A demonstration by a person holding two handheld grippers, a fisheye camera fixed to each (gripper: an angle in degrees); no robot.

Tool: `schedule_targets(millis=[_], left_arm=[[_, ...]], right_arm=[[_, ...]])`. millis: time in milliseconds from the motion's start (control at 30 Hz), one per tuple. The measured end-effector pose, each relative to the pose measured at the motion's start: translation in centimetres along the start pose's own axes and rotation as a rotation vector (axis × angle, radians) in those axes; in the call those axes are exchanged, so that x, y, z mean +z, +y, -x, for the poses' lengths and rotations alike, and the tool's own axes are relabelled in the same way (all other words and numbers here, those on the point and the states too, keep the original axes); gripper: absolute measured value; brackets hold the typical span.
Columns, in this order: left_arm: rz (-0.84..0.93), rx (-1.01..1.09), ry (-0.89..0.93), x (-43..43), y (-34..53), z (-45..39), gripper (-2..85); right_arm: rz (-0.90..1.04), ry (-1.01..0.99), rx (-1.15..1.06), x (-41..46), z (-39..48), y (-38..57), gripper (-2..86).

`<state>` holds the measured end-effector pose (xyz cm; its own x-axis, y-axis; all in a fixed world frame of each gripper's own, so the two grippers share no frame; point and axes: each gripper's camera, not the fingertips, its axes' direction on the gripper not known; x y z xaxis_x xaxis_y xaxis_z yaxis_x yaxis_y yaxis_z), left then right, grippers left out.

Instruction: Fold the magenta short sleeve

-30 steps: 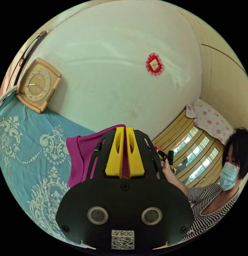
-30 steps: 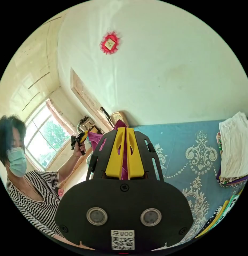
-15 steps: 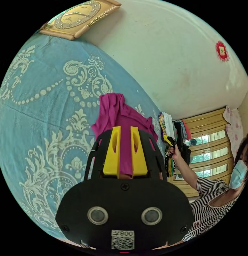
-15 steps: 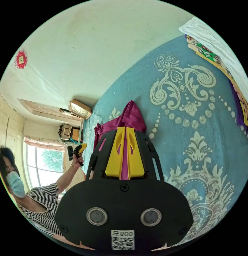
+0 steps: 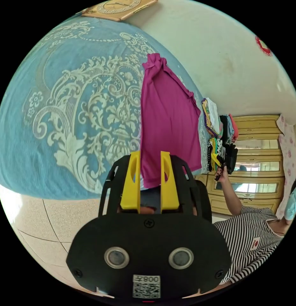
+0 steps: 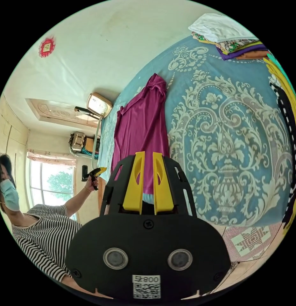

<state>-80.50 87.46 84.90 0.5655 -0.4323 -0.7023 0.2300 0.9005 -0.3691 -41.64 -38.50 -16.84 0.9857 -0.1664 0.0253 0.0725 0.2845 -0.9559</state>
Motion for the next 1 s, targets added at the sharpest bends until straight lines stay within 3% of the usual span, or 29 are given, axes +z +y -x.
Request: schedule_targets(millis=[200,667,1000], left_arm=[[-0.038,-0.127,0.159,4.4,5.4,1.1,9.2],[0.025,-0.129,0.113,8.1,10.2,-1.3,6.7],[0.04,-0.126,0.115,7.4,14.8,-1.8,3.1]], right_arm=[[0.004,-0.002,0.083,1.0,-0.7,7.3,6.8],[0.155,0.196,0.086,8.6,2.4,9.1,7.6],[0.176,0.372,0.065,8.8,6.1,11.8,5.5]])
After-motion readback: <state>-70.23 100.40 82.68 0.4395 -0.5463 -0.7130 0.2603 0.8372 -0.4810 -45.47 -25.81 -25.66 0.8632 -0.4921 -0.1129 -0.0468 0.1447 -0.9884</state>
